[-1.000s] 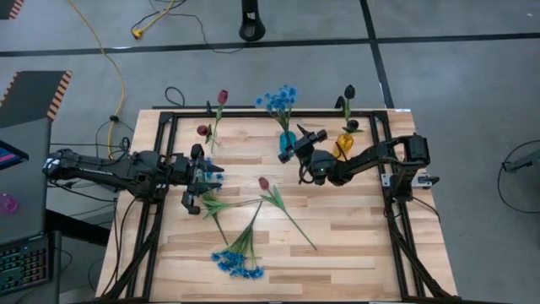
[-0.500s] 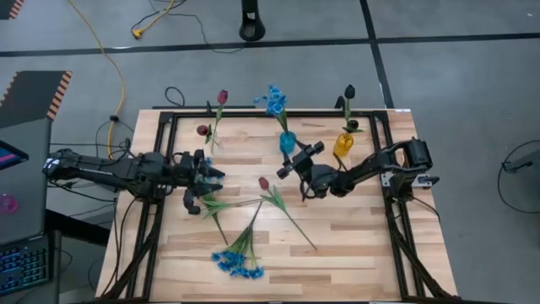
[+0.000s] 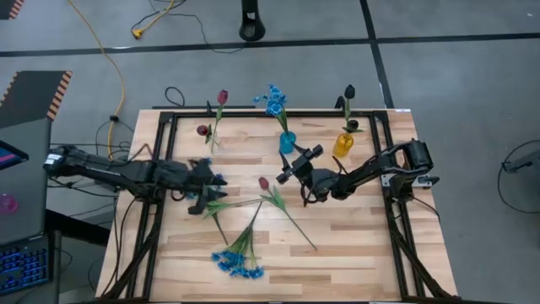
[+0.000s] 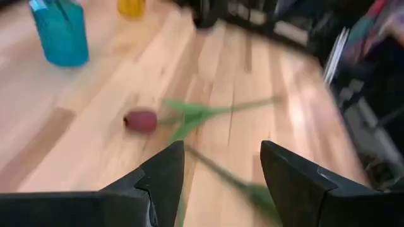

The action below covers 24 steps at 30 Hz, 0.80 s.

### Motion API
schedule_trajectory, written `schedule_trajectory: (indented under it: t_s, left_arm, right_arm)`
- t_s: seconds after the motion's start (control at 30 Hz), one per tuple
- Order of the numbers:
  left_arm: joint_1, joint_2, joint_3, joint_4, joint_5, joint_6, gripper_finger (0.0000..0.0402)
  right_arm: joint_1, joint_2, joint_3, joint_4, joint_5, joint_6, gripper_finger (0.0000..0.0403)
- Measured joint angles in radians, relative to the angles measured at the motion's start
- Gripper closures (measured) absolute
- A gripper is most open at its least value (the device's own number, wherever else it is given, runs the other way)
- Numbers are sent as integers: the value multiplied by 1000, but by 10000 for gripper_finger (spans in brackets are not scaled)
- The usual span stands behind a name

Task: Sort flowers into vase by color
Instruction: Put the black flower into the yellow vase

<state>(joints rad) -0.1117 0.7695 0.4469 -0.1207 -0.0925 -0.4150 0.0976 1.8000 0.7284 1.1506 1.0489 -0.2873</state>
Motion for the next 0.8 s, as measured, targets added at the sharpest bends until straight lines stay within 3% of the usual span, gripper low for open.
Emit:
schedule_trajectory:
  t_s: [0.33, 0.57, 0.8]
  left_arm:
    - [-50, 252, 0, 12, -53, 33, 205]
    - [-59, 355, 0, 15, -54, 55, 205]
    - [-59, 448, 0, 29, -50, 46, 205]
  right_arm:
    - [1, 0, 0, -18, -63, 1, 154]
    - [1, 0, 0, -54, -198, 1, 154]
    - [1, 0, 0, -134, -417, 11, 154]
